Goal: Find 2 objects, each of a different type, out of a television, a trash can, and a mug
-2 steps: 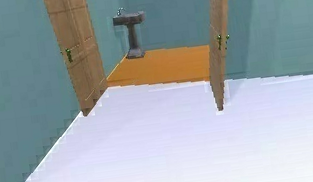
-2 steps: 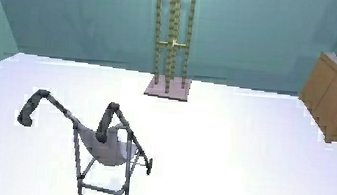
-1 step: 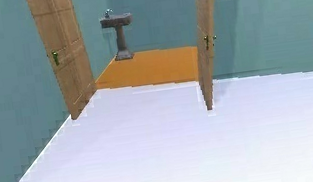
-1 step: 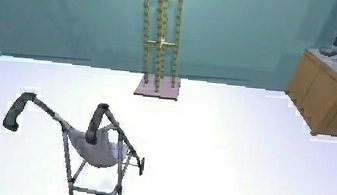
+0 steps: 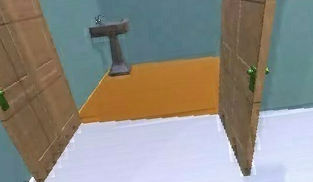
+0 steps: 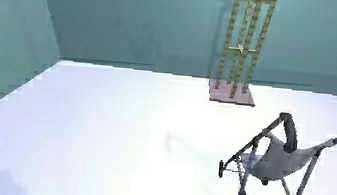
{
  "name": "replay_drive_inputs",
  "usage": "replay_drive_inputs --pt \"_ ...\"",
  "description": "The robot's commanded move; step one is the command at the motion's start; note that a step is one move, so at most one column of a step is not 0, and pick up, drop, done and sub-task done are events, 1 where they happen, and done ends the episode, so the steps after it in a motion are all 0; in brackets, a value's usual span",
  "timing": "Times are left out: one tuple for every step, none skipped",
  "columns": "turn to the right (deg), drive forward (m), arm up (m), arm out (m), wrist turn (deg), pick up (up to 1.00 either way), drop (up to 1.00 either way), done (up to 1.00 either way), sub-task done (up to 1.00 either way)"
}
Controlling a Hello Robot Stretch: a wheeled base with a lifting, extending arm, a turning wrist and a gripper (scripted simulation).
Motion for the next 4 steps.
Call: replay_drive_inputs --pt "0.0 0.85 0.00 0.00 0.0 0.00 0.00 0.00 0.00" --pt "6.0 0.00 0.00 0.00 0.0 0.00 0.00 0.00 0.00" --pt "0.0 1.00 0.00 0.00 0.0 0.00 0.00 0.00 0.00" --pt "0.0 0.50 0.00 0.00 0.0 0.00 0.00 0.00 0.00"
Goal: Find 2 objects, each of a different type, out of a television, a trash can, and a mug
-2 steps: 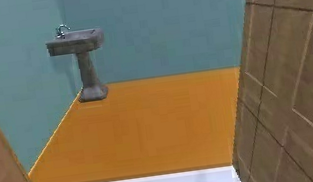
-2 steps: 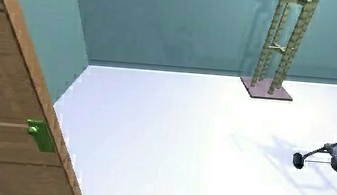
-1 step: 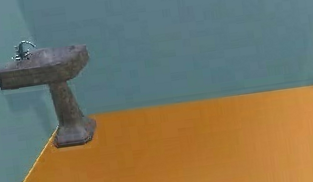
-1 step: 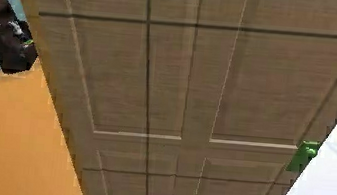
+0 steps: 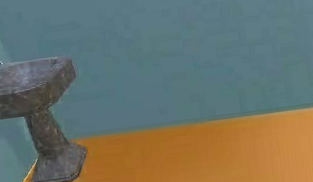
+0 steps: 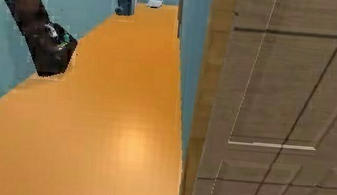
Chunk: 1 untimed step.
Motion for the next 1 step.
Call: replay_drive_inputs --pt "42.0 0.00 0.00 0.00 0.0 0.00 0.00 0.00 0.00"
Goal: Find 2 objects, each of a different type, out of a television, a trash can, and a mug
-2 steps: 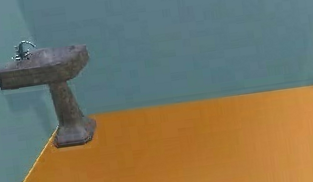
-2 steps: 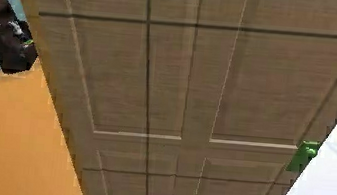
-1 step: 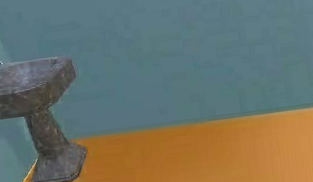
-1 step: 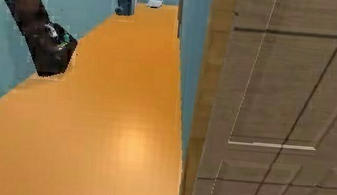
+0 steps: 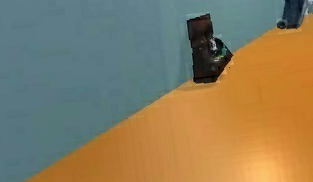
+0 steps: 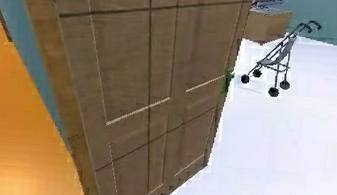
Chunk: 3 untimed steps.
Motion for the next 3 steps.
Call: replay_drive_inputs --pt "0.0 0.45 0.00 0.00 0.0 0.00 0.00 0.00 0.00" --pt "45.0 0.00 0.00 0.00 0.0 0.00 0.00 0.00 0.00" --pt "0.0 1.00 0.00 0.00 0.0 0.00 0.00 0.00 0.00"
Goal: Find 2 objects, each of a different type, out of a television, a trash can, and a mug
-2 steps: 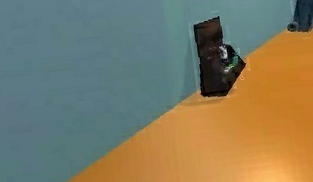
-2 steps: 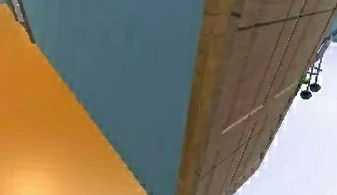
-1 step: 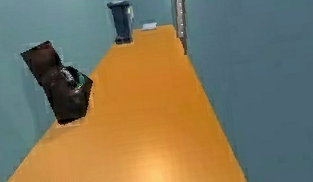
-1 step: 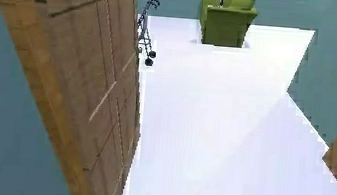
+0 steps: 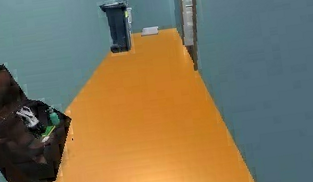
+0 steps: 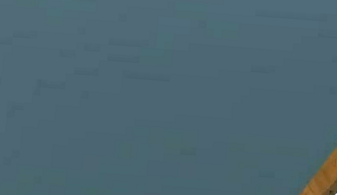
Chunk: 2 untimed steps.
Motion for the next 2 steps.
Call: replay_drive_inputs --pt "3.0 0.00 0.00 0.00 0.0 0.00 0.00 0.00 0.00" --pt "0.0 1.00 0.00 0.00 0.0 0.00 0.00 0.00 0.00"
